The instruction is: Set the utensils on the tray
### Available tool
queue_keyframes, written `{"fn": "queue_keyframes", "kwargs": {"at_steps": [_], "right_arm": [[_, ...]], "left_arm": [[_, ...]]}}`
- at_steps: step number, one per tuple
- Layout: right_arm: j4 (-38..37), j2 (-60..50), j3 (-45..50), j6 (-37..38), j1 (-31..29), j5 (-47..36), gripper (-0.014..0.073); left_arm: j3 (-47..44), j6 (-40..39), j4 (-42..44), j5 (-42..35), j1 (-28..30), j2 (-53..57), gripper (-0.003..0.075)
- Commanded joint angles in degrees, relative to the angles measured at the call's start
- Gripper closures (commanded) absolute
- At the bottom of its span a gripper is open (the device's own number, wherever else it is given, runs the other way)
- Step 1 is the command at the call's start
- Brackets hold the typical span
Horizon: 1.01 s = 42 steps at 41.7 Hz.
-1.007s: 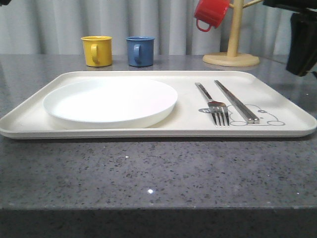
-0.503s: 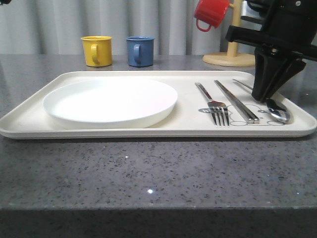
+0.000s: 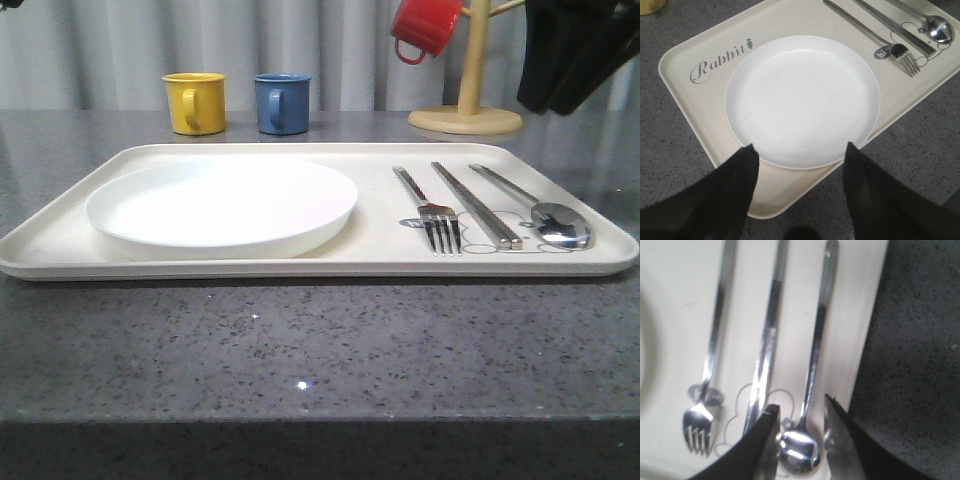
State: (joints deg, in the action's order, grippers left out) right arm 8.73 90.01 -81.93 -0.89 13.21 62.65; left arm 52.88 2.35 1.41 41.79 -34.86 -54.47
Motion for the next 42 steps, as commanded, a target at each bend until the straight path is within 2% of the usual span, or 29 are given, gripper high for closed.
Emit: {"fn": "queue_keyframes", "kwargs": {"at_steps": [1, 6, 12, 31, 42], "right_arm": [[-3.0, -7.1, -0.9, -2.4, 3.1, 1.3, 0.0337], [-6.1, -12.6, 1.6, -2.4, 7.4, 2.3, 0.0337], [-5.8, -20.3, 6.6, -2.3, 10.5, 0.8, 0.0337], [-3.8, -45.0, 24.9, -2.3, 10.9, -7.7, 0.0337], [-3.8, -53.1, 32.4, -2.3, 10.9, -10.8, 0.0337]], "left_arm": [[1.5, -0.5, 0.0, -3.8, -0.3, 0.6, 0.0332], [1.5, -0.5, 0.0, -3.8, -0.3, 0.6, 0.0332], [1.5, -0.5, 0.0, -3.8, -0.3, 0.6, 0.0332], [1.5, -0.5, 0.0, -3.8, -0.3, 0.6, 0.0332], [1.5, 0.9, 0.0, -3.8, -0.3, 0.6, 0.0332]]}}
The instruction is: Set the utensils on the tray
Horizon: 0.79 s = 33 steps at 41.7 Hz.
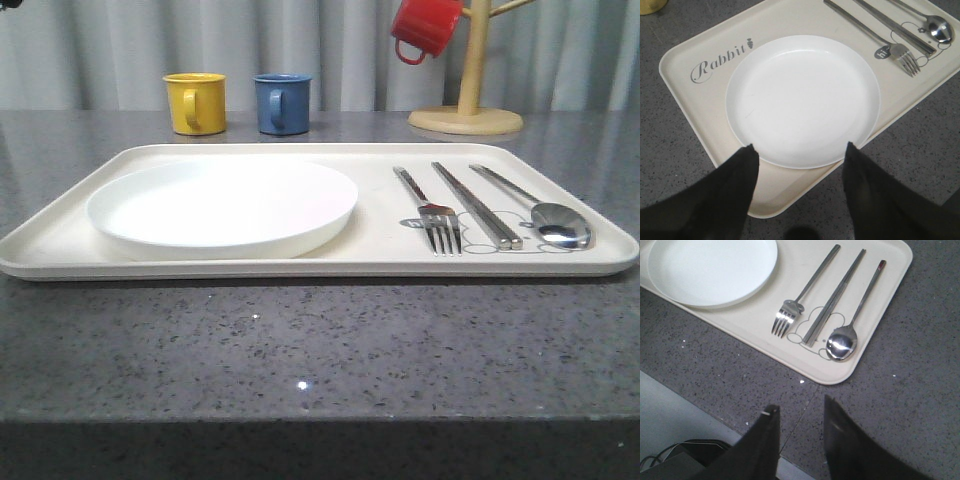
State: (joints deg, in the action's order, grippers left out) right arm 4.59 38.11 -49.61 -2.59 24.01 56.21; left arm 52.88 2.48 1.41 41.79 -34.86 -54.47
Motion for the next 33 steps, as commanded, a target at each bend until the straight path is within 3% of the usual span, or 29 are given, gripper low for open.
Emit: {"fn": "queue_keyframes", "kwargs": {"at_steps": [1, 11, 22, 33], "right_arm": [[0.3, -1.5, 0.4, -0.6, 0.1, -4.4, 0.0337], [0.3, -2.0, 1.4, -0.6, 0.1, -4.6, 0.0351], [0.3, -2.0, 1.4, -0.6, 0.1, -4.7, 0.0666], [0.6, -2.0, 1.4, -0.6, 0.1, -4.6, 0.0662]], "left_arm": [[1.5, 1.0, 0.0, -3.9, -0.3, 0.6, 0.0332], [1.5, 1.7, 0.2, -3.9, -0.3, 0.6, 0.0352], [1.5, 1.7, 0.8, -3.9, -0.3, 0.6, 0.0739], [1.5, 1.7, 0.8, -4.0, -0.3, 0.6, 0.0739]]}}
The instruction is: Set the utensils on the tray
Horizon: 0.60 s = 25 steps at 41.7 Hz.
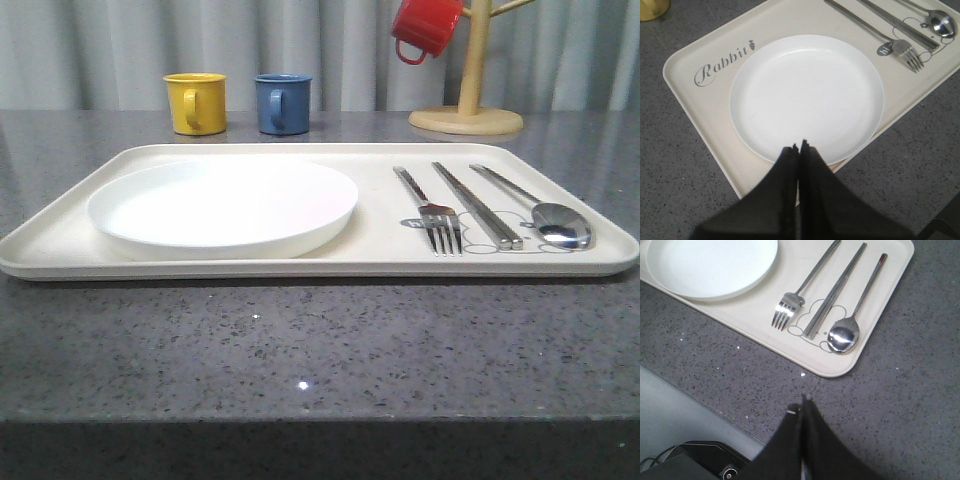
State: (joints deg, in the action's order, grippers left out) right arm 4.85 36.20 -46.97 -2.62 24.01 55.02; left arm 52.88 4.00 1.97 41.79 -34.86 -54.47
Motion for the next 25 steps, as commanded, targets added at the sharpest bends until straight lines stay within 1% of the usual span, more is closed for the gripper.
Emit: {"fn": "queue_keyframes", "kwargs": {"at_steps": [1, 11, 17, 21, 25], "right_arm": [[0.4, -0.1, -1.2, -0.6, 0.1, -3.4, 0.0662], [0.4, -0.1, -1.2, -0.6, 0.1, -3.4, 0.0662], [0.4, -0.1, -1.2, -0.6, 0.1, -3.4, 0.0662], [0.4, -0.1, -1.2, -0.6, 0.1, -3.4, 0.0662], [0.4, -0.1, -1.2, -0.6, 0.1, -3.4, 0.0662]], "left_arm": [[1.5, 0.2, 0.2, -4.0, -0.3, 0.6, 0.0739], [1.5, 0.2, 0.2, -4.0, -0.3, 0.6, 0.0739], [-0.7, 0.2, 0.1, -4.8, 0.0, 2.8, 0.0739], [-3.5, 0.2, 3.7, -6.1, 2.1, 6.8, 0.0739], [-8.8, 0.2, 4.1, -12.4, 6.8, 12.4, 0.0739]]}}
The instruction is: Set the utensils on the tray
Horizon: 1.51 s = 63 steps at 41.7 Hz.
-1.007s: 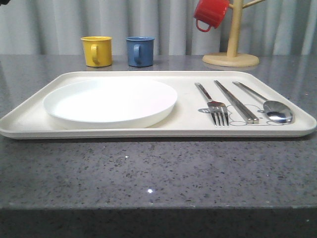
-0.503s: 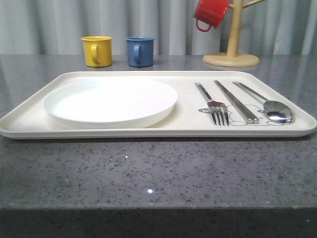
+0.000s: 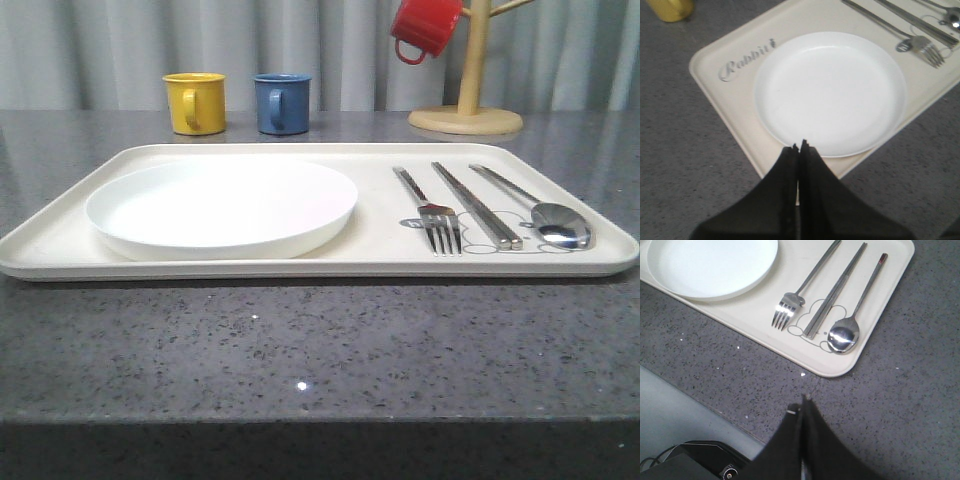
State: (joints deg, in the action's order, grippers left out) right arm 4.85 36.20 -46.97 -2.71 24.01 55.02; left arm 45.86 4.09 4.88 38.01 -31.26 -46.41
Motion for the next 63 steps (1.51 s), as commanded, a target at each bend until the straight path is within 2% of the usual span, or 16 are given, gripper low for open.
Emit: {"fn": "queue_keyframes", "kwargs": {"at_steps": [1, 7, 18, 24, 36, 63], "right_arm": [[0.4, -0.1, -1.2, -0.5, 0.1, -3.4, 0.0662], [0.4, -0.1, -1.2, -0.5, 0.1, -3.4, 0.0662], [0.4, -0.1, -1.2, -0.5, 0.1, -3.4, 0.0662], [0.4, -0.1, -1.2, -0.5, 0.1, -3.4, 0.0662], [0.4, -0.1, -1.2, -0.5, 0.1, -3.4, 0.0662], [0.4, 0.0, -1.2, -0.5, 0.1, -3.2, 0.0662]], "left_arm": [[-3.7, 0.1, 1.2, -10.5, 4.4, 5.7, 0.0739], [-14.6, 0.1, 0.8, -21.9, 12.0, 16.4, 0.0739], [-30.5, 0.1, -0.3, -28.1, 23.3, 33.7, 0.0739], [-37.5, 0.1, -1.3, -35.0, 27.4, 39.5, 0.0739], [-46.4, 0.1, -5.3, -37.2, 29.6, 48.3, 0.0739], [-46.3, 0.1, -6.6, -39.2, 30.3, 48.2, 0.0739]]}}
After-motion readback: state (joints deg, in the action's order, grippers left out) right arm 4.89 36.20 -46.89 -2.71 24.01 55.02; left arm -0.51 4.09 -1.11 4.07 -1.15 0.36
